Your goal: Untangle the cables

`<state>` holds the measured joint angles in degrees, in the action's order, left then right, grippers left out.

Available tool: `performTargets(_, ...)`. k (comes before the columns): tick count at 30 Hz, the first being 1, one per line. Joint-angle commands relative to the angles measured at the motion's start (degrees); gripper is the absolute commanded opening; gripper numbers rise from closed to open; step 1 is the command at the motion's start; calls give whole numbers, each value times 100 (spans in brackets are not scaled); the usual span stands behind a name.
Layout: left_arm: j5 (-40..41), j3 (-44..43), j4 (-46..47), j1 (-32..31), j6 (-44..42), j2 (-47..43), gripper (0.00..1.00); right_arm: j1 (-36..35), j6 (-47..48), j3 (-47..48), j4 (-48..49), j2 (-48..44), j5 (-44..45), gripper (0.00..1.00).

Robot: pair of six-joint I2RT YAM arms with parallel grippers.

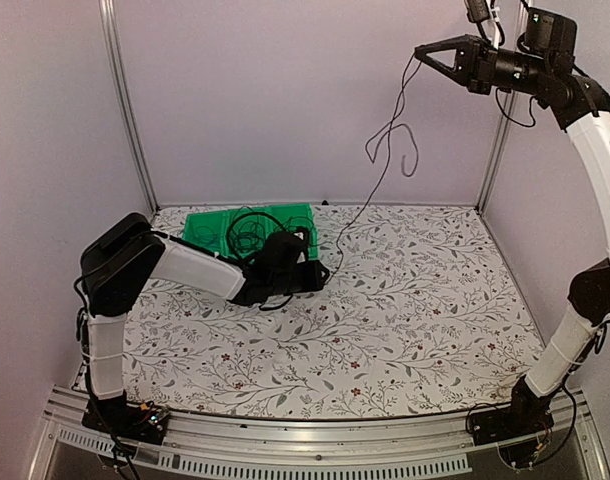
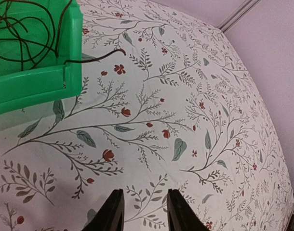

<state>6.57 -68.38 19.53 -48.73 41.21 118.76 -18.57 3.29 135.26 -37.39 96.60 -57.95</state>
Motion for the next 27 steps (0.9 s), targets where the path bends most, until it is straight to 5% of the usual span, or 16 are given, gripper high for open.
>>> performTargets(1, 307, 157, -353, 39, 81, -202, 34, 31, -117, -31, 232, -71, -67, 0)
performTargets(12, 525, 992, 97, -1, -400, -1428, 41, 30, 189, -722, 250, -60, 231, 0)
performTargets(19, 1823, 52, -2453, 258, 458, -1655, 45, 30, 455, -1131, 241, -53, 432, 0)
performTargets(27, 2554, -985, -4109, 739, 1142, -1183, 43, 29, 558, -1473, 266, -62, 487, 0)
